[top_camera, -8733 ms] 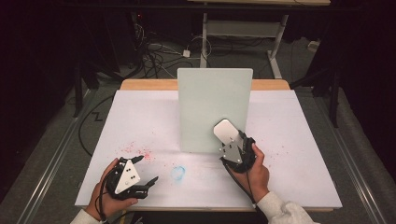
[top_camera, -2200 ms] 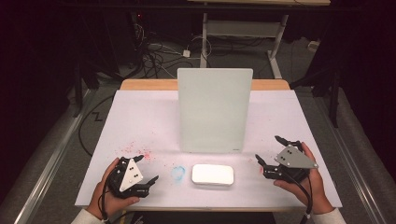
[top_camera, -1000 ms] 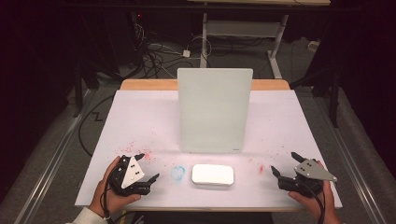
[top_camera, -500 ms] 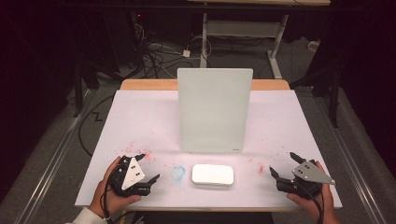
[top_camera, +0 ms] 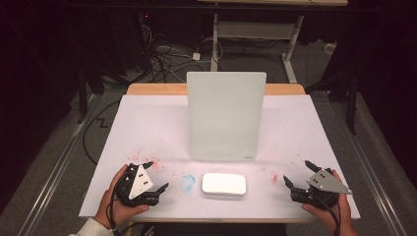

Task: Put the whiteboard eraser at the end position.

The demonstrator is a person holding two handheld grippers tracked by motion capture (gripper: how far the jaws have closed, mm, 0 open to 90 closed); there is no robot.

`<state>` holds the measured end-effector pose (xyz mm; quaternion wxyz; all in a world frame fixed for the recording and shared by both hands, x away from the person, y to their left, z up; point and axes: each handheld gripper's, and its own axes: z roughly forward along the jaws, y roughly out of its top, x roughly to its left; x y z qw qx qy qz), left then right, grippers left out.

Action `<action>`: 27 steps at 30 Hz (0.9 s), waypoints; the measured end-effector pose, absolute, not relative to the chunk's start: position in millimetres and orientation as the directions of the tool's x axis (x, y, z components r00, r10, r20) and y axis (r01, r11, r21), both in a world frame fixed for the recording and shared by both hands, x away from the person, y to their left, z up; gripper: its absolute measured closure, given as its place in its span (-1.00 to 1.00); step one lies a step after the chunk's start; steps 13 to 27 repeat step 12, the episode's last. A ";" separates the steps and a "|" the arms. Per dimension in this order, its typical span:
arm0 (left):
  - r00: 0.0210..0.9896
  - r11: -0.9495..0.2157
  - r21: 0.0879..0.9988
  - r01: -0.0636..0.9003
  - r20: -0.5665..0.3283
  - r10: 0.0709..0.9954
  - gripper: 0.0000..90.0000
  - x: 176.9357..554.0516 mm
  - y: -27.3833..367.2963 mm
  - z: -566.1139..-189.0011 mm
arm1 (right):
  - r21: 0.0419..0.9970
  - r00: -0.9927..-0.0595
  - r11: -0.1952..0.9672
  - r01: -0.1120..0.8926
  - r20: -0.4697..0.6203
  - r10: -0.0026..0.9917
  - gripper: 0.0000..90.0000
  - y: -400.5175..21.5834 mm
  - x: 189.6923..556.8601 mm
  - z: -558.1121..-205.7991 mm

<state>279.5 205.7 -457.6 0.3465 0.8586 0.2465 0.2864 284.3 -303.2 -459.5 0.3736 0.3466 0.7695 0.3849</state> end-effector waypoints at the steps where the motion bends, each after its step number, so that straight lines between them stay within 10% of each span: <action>1: 0.714 -0.638 0.736 0.225 0.321 0.622 -0.60 279.7 205.7 -457.5 | 0.850 -0.479 0.467 0.244 -0.313 0.820 -0.63 -303.3 284.4 -459.2; 27: 0.702 -0.630 0.740 0.237 0.318 0.637 -0.60 281.8 206.4 -456.6 | 0.847 -0.471 0.473 0.242 -0.324 0.821 -0.63 -303.3 285.4 -458.2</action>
